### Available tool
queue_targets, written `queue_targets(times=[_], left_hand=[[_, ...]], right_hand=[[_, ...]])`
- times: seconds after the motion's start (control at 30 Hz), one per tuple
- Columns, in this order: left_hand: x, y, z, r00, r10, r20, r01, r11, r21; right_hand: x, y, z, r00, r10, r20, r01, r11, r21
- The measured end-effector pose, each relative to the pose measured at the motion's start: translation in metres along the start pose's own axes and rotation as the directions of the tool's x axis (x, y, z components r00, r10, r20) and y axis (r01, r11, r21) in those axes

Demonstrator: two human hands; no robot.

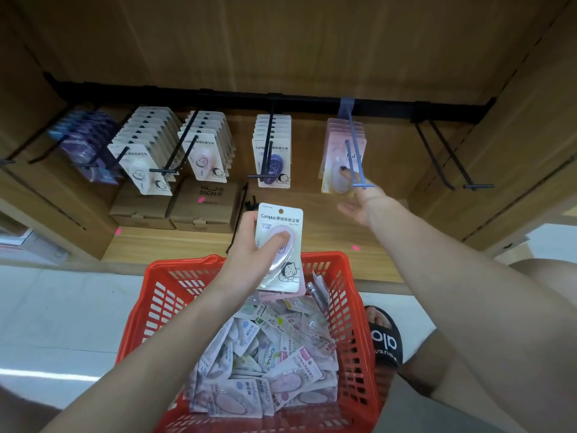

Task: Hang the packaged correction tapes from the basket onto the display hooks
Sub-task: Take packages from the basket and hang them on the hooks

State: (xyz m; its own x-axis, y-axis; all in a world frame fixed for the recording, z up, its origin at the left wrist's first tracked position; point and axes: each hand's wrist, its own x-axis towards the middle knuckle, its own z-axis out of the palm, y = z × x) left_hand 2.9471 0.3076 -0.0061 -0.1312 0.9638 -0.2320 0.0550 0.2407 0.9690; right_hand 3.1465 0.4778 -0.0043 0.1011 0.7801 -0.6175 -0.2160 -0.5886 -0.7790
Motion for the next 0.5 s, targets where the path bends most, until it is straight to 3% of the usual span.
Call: queue_targets(times=[0.1, 0.23, 0.5], left_hand=[[0.001, 0.001, 0.000, 1.000, -0.011, -0.001, 0.011, 1.000, -0.025], [0.000, 0.001, 0.001, 1.000, 0.000, 0.003, 0.000, 0.998, -0.060], [-0.001, -0.001, 0.003, 1.000, -0.016, -0.026, 0.013, 0.996, -0.094]], right_hand=[[-0.016, 0.020, -0.006, 1.000, 0.009, -0.021, -0.011, 0.991, -0.131], [-0.056, 0.057, -0.009, 0.981, 0.029, 0.193, -0.022, 0.999, -0.037], [-0.112, 0.103, -0.009, 0.867, 0.020, 0.498, 0.086, 0.978, -0.189]])
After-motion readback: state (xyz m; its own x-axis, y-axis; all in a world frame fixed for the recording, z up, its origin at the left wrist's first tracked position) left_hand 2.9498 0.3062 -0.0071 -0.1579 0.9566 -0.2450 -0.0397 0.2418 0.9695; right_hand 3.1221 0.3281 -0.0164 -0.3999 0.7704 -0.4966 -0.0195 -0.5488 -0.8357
